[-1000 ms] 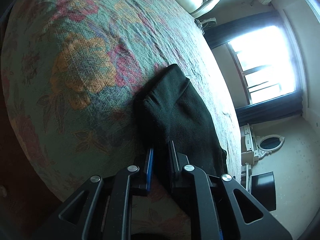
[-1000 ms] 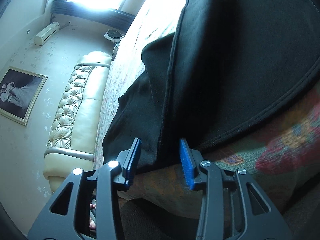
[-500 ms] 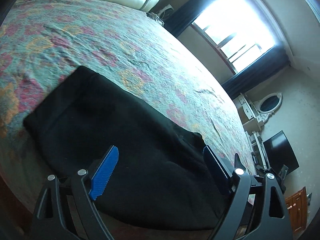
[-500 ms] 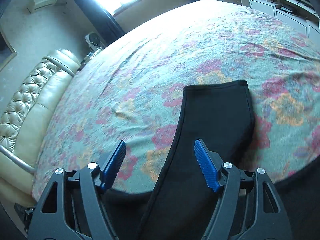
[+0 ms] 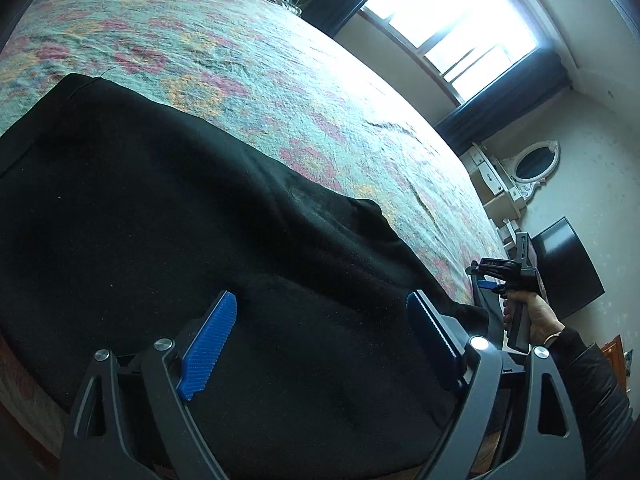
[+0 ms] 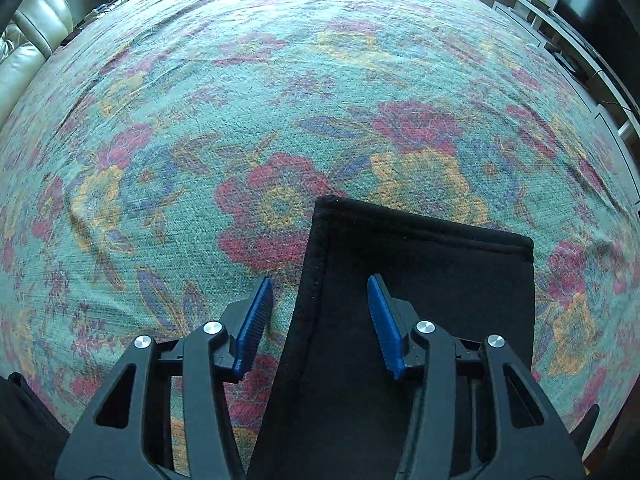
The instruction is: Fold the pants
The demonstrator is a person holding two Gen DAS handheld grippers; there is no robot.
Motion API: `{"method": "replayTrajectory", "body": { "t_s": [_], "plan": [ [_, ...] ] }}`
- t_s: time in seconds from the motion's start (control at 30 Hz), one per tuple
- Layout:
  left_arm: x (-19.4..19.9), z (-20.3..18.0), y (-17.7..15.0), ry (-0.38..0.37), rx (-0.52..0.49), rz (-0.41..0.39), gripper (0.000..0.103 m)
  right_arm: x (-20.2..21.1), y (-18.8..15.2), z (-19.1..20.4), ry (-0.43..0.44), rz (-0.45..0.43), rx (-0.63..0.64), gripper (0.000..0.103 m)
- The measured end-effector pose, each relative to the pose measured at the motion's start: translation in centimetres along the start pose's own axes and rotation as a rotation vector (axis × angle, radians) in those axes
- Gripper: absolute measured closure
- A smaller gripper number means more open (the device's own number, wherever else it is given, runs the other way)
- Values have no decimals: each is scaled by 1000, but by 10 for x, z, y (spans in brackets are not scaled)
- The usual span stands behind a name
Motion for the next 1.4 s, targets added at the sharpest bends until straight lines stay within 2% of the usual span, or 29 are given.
{"method": "replayTrajectory", "body": {
  "t_s": [0.03,0.1,0.23,0.37,0.5,0.6,0.73,0.83,1.0,1.07,1.27,1.33,1.4],
  "plan": [
    [0,-1,-1,2,-12,-1,17,2,1,-4,5,-4,1,80],
    [-1,-3,-1,11,-22,3,17,14,1,-19,89,0,-52,94],
    [-2,-4,1,16,3,5,17,63,-5,-60,286,-82,-147,94],
    [0,-4,0,24,24,3,17,123,-31,-119,480,-175,-230,94],
    [0,-11,-4,32,35,14,17,169,-71,-193,591,-260,-322,94],
    [0,-18,-6,19,50,28,17,181,-107,-248,657,-270,-412,94],
    [-1,-31,-12,1,59,46,17,174,-157,-312,676,-260,-551,94],
    [-5,-44,-16,-24,66,62,17,153,-184,-346,695,-205,-645,94],
    [-12,-67,-27,-62,61,88,17,112,-210,-366,707,-94,-738,94],
    [-14,-76,-30,-69,52,97,17,104,-217,-368,721,-81,-765,94],
    [-18,-88,-35,-83,47,112,17,106,-224,-383,752,-94,-816,92],
    [-19,-89,-35,-86,49,115,17,116,-223,-398,747,-137,-827,80],
    [-20,-91,-34,-90,49,115,17,124,-220,-414,713,-177,-820,77]
  ]
}}
Point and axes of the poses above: each gripper's, at about its wrist camera, not at the fingertips, and x roughly against the way its jaws point, z to its left, y to its top, the point moved 3 cm from there along -x, roughly the way its jaws point, and after that the axes turned 14 degrees about -x, right-handed, at the moved point
